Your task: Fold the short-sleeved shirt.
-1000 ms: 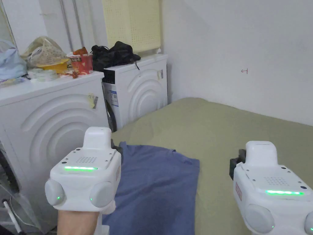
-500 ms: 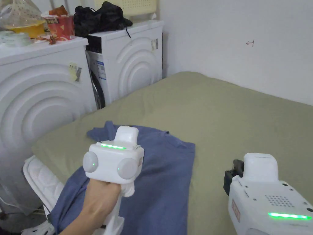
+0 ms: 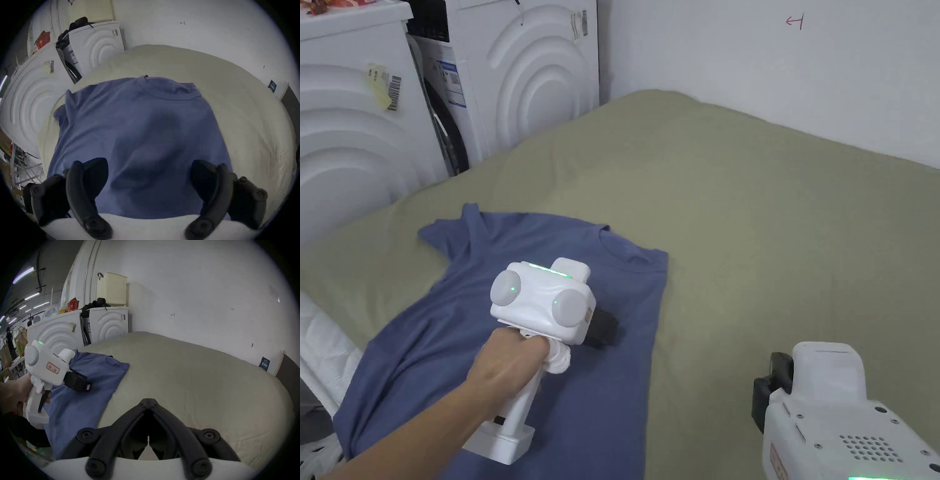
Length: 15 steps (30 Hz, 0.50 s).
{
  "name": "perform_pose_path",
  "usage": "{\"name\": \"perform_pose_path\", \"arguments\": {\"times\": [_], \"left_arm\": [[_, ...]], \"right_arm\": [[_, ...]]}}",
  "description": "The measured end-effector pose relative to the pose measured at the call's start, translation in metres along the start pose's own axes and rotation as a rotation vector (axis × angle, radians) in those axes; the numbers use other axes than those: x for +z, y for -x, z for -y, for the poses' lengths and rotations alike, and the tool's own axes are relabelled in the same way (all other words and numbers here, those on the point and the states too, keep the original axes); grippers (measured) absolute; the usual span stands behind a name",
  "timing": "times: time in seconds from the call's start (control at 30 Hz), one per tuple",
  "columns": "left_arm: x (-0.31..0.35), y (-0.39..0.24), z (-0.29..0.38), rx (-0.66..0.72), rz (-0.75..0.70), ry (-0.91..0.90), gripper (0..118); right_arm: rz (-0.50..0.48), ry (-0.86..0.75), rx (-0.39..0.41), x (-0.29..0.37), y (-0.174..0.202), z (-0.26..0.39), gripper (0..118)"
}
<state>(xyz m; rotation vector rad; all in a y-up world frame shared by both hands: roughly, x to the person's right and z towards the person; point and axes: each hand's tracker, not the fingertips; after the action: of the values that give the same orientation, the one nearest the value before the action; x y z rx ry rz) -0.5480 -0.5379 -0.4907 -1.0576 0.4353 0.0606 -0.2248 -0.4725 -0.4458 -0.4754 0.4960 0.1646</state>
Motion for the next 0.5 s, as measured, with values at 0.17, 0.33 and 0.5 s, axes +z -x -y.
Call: {"name": "perform_pose_path", "arguments": {"times": [0.17, 0.33, 0.5], "left_arm": [[0.007, -0.001, 0.006, 0.104, 0.041, -0.018, 91], [0.047, 0.004, 0.009, 0.086, 0.023, -0.087, 3], [0.130, -0.028, 0.001, 0.027, 0.123, -0.286, 3]], "right_arm": [[0.032, 0.005, -0.004, 0.024, -0.022, 0.006, 0], [0.102, -0.003, -0.054, 0.062, -0.059, 0.008, 0], [0.191, -0.027, -0.059, 0.108, -0.100, 0.018, 0]]}}
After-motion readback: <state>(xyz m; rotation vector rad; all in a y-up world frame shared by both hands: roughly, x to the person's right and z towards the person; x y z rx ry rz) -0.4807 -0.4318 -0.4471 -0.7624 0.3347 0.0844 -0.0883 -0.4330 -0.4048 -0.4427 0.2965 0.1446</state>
